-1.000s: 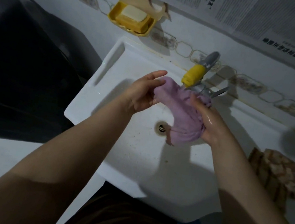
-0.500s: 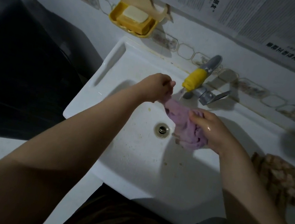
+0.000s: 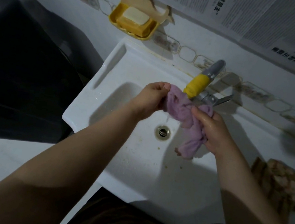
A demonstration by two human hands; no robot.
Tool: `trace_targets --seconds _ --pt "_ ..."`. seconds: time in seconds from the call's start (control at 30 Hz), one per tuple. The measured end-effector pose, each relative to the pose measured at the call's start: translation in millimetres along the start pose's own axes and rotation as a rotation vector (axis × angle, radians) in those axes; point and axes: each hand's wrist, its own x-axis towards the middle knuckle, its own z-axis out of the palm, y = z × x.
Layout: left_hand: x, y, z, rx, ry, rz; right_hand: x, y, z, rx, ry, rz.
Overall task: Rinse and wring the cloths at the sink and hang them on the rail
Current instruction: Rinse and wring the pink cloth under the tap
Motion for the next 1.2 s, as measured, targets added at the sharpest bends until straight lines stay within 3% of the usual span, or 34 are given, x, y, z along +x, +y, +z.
trace_targets --seconds 0.13,0.23,0.37,0.53,0.63,0.7,0.8,0.9,0.97,1.03,1.13,1.2 --pt "-15 -15 46 0.227 0.174 -0.047 2 5 46 -0.4 0.394 -0.14" --pt "-28 -21 67 0.215 0.243 -0.03 13 -5 49 -0.391 0.527 -0.111" --pt "-16 -10 54 0.282 0.268 -0.033 12 -2 60 -0.525 0.449 -0.106" --pt "-24 -3 56 0.194 0.19 -0.154 25 -10 55 -0.415 0.467 -0.011" --pt "-15 8 44 0.105 0.292 -0.197 19 -5 74 -0.54 0.423 -0.011" --pt "-18 9 43 0.044 0.269 -0.248 22 -7 75 -0.605 0.423 0.005" --pt "-24 2 51 0.097 0.194 -0.252 31 -11 65 -0.445 0.455 0.048" --pt "-17 4 40 0.234 0.211 -0.215 18 -7 79 -0.645 0.423 -0.01" --pt "-21 6 37 0.12 0.176 -0.262 10 -7 84 -0.719 0.415 -0.053" --pt "-28 6 34 -0.005 0.113 -0.305 13 -12 75 -0.628 0.428 -0.059" --pt "-31 -1 24 -0.082 0.001 -0.214 23 -13 50 -0.248 0.365 0.004" --pt "-29 -5 9 -0.049 0.049 -0.152 22 -13 35 0.023 0.244 0.04"
